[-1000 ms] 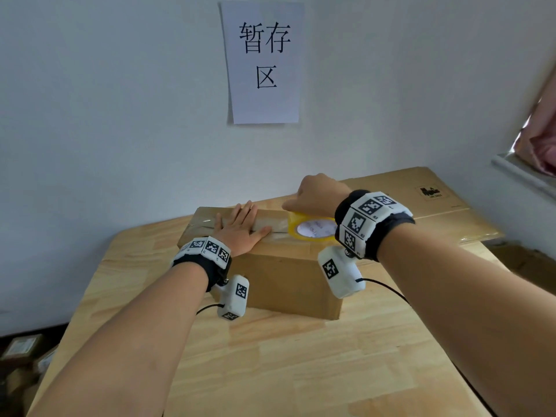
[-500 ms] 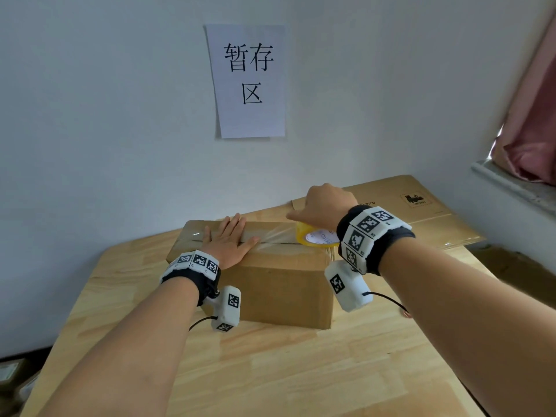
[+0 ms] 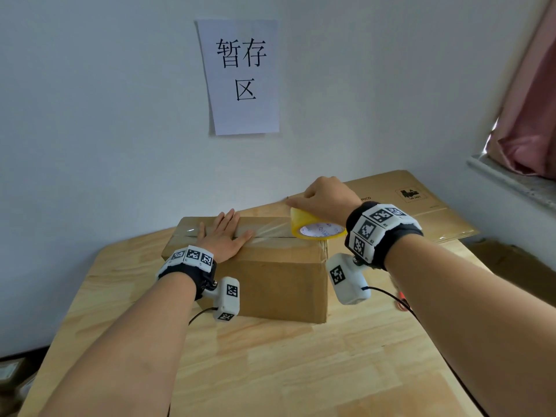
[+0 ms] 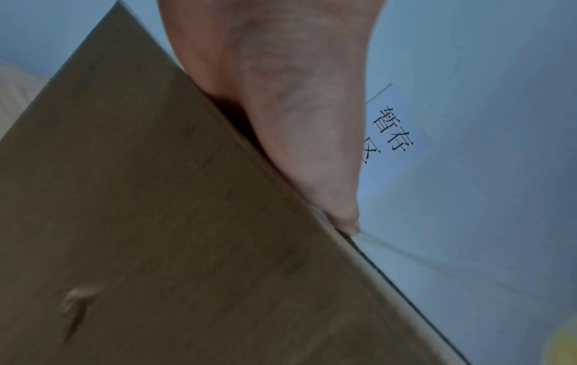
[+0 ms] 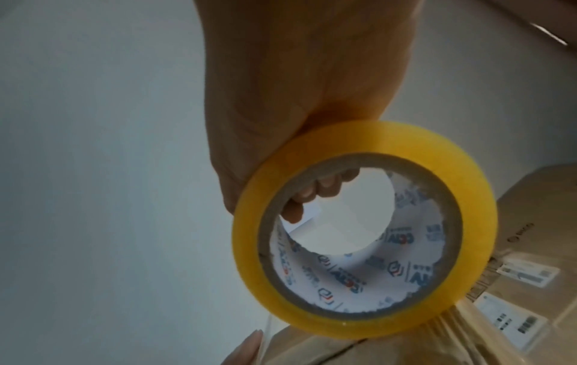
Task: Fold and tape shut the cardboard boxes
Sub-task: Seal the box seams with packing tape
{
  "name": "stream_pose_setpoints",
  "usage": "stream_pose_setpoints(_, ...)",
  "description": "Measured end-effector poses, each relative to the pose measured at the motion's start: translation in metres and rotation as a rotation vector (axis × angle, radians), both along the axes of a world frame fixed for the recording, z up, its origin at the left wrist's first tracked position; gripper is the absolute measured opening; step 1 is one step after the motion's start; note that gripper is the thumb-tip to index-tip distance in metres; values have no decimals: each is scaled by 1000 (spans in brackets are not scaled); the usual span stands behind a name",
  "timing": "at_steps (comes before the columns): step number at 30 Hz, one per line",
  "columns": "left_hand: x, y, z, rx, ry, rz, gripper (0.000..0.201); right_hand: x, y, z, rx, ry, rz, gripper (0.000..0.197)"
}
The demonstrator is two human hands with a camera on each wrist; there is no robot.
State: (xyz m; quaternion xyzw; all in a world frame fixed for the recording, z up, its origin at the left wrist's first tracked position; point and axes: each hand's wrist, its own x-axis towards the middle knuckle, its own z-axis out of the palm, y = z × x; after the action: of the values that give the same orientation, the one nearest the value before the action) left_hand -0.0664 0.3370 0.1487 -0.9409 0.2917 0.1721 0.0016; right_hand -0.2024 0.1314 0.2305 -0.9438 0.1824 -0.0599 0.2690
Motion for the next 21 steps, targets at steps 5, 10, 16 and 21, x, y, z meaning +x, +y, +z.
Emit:
stream_pose_setpoints(5,-2,0,-1,-27,-19,8,71,-9,-9,6,-154,116,-54,51)
stream_pose_setpoints(10,-2,-1,-2,-35,-33,16,72,-13,-11,5,-210,154,-66,47)
stream_pose_setpoints(16,-2,1,-3,-58,-34,22,71,-14,-10,8,-247,210,-71,45)
stream_pose_setpoints(21,-1,-1,-2,-72,-39,31,72,-15,-29,-4,-173,408,-70,43)
